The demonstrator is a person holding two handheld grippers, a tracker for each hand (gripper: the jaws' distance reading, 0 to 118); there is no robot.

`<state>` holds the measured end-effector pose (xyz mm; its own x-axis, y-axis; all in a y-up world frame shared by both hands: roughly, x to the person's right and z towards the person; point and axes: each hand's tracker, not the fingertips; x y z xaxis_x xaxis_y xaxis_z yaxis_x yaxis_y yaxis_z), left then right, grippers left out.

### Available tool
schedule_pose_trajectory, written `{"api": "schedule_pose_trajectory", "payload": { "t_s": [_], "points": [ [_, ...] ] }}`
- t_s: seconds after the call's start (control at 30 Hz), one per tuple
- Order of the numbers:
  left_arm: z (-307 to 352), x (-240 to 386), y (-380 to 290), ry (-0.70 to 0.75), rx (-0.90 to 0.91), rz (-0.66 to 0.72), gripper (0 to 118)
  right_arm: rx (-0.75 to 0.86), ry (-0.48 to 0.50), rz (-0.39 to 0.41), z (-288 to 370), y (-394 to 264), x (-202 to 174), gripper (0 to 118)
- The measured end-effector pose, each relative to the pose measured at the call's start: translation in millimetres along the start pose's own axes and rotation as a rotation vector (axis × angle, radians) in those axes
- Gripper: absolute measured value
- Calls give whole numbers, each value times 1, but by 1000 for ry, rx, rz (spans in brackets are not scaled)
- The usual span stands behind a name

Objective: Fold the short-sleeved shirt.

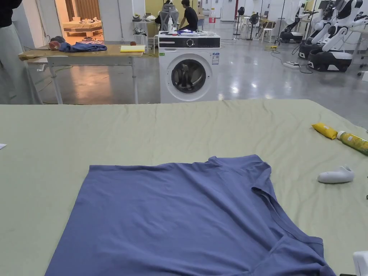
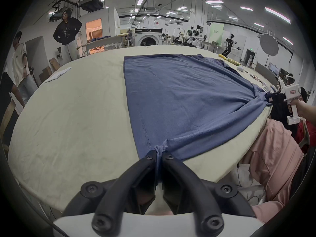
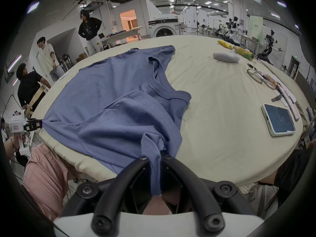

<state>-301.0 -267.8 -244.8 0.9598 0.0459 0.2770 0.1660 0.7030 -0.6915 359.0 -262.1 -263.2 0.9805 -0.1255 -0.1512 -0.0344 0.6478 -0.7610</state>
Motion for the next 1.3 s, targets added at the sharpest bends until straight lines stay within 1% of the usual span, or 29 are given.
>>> {"api": "schedule_pose_trajectory", "payload": {
  "t_s": [0.03, 0.07, 0.1, 0.13, 0.17, 0.2, 0.27, 0.33, 0.43, 0.47, 0.5, 0.53, 0.57, 0.6, 0.63, 0.67, 0.7, 0.73, 0.77, 0.83, 0.9, 1.0, 1.03, 1.1, 1.13, 1.17, 1.23, 1.27, 1.3],
  "points": [
    [3, 0, 0, -4, 19, -1, 20, 5, 7, 3, 1, 1, 1, 18],
    [8, 2, 2, 6, 33, 0, 47, 14, 13, 1, 4, 1, 2, 33],
    [13, 4, 5, 32, 52, 3, 76, 30, 8, -16, 10, 3, -1, 60],
    [20, 6, 8, 39, 75, 27, 93, 54, -8, -51, 17, 5, -5, 102],
    [30, 9, 13, 20, 128, 56, 93, 70, -11, -78, 24, 8, -9, 118],
    [41, 13, 18, -1, 194, 91, 93, 136, -10, -99, 41, 10, -16, 114],
    [62, 26, 23, 12, 370, 139, 93, 315, 54, -130, 66, 14, -31, 114],
    [82, 46, 26, 55, 589, 172, 93, 485, 18, -96, 85, 15, -57, 115],
    [102, 81, 29, 132, 821, 221, 92, 777, -61, -38, 103, 8, -100, 113],
    [105, 90, 31, 156, 857, 231, 80, 867, -95, -22, 104, 4, -119, 109],
    [107, 98, 32, 180, 893, 226, 53, 952, -131, -23, 106, 2, -133, 98],
    [101, 96, 28, 203, 921, 212, 7, 1010, -162, -30, 107, 2, -147, 68],
    [102, 101, 30, 250, 924, 182, 0, 1026, -175, -34, 106, 4, -156, 30],
    [102, 106, 33, 296, 921, 153, 0, 1028, -173, -42, 101, 8, -160, 0],
    [106, 106, 32, 308, 936, 144, 0, 1018, -177, -39, 99, 13, -166, 0],
    [107, 104, 33, 247, 929, 150, 0, 1018, -171, -35, 97, 15, -171, 0],
    [110, 102, 35, 224, 912, 143, 0, 1004, -125, -42, 96, 18, -173, 0],
    [112, 103, 37, 254, 892, 119, 0, 972, -90, -50, 91, 22, -169, 0],
    [114, 103, 39, 301, 872, 85, 0, 962, -103, -48, 90, 25, -170, 0],
    [117, 92, 45, 305, 779, 59, 0, 962, -112, -57, 90, 26, -167, 0],
    [115, 77, 61, 253, 575, 92, 0, 945, -112, -59, 94, 29, -160, 0],
    [86, 41, 77, 110, 80, 241, 0, 901, -109, -30, 96, 33, -160, 0],
    [74, 31, 75, 53, -13, 261, 0, 876, -96, -21, 94, 33, -158, 0],
    [61, 20, 65, 72, -6, 254, 3, 850, -81, -16, 91, 32, -155, 0],
    [54, 15, 64, 97, -12, 251, 13, 832, -78, -12, 89, 32, -154, 0],
    [48, 9, 64, 101, -31, 257, 32, 821, -82, -10, 88, 31, -153, 0],
    [28, 2, 53, 117, -77, 262, 90, 795, -85, -1, 87, 31, -154, 0],
    [20, -1, 50, 117, -68, 267, 94, 783, -83, 0, 87, 30, -154, 0],
    [13, 0, 47, 121, -73, 265, 94, 775, -83, -2, 86, 29, -153, 0]
  ]
}}
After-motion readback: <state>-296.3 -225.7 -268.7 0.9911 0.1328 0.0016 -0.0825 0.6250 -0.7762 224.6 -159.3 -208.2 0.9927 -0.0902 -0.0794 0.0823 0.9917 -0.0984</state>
